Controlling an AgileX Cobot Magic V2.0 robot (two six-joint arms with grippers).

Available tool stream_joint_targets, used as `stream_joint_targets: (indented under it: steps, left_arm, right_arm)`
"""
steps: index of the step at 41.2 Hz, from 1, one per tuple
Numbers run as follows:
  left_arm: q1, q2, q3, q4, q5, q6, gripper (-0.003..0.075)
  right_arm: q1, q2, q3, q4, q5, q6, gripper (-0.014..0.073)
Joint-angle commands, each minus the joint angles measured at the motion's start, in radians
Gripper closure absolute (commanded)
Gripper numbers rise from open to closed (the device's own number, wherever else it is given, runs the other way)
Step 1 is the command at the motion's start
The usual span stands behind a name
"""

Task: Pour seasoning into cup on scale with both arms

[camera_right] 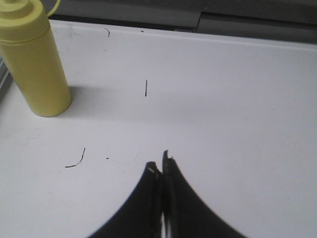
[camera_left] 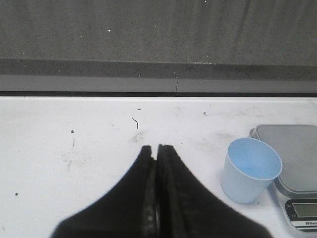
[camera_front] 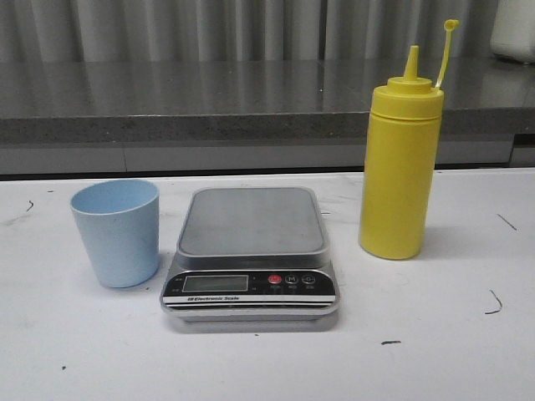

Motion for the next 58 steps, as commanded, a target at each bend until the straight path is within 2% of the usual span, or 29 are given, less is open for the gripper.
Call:
stream_joint_targets:
  steps: [1, 4, 8, 10, 14, 17, 19, 21, 33, 48, 58]
  left_arm:
    - [0.003, 0.022, -0.020, -0.012, -0.075, 0.002, 0.0740]
    - [0.003, 0.022, -0.020, -0.012, -0.071, 0.002, 0.0739]
    - [0.003, 0.023, -0.020, -0.012, -0.071, 0.002, 0.0716]
    - [0.003, 0.023, -0.020, -0.010, -0.071, 0.019, 0.0661]
    - [0.003, 0.023, -0.020, -0.010, -0.079, 0.019, 0.0456]
    - [0.003, 0.023, -0.020, -0.010, -0.077, 0.019, 0.0312]
    - [0.003, 0.024, -0.020, 0.000, -0.072, 0.019, 0.0241]
    - [0.003, 0.033, -0.025, 0.000, -0.062, 0.019, 0.0220]
    - [-0.070, 0.237, -0.164, -0.007, 0.077, 0.019, 0.0227]
    - [-0.256, 0.599, -0.361, -0.007, 0.108, 0.019, 0.0227]
    - [-0.295, 0.870, -0.507, -0.005, 0.165, 0.019, 0.0227]
  right_arm:
    - [-0.001, 0.029, -0.035, -0.023, -0.057, -0.008, 0.0659]
    - [-0.001, 0.031, -0.034, -0.035, -0.058, -0.009, 0.0624]
    - [-0.001, 0.031, -0.033, -0.050, -0.058, -0.009, 0.0470]
    - [-0.001, 0.031, -0.033, -0.053, -0.058, -0.009, 0.0361]
    - [-0.001, 0.031, -0.033, -0.053, -0.058, -0.009, 0.0161]
    - [-0.001, 0.031, -0.033, -0.053, -0.055, -0.009, 0.0102]
    - [-0.001, 0.031, -0.033, -0.053, -0.055, -0.009, 0.0094]
    - [-0.001, 0.031, -0.033, -0.053, -0.055, -0.009, 0.0096]
    - [-0.001, 0.031, -0.033, -0.053, -0.055, -0.009, 0.0096]
    - [-0.001, 0.031, -0.033, -0.053, -0.055, -0.009, 0.0096]
    - [-0.001, 0.031, -0.033, -0.053, -0.055, -0.009, 0.0096]
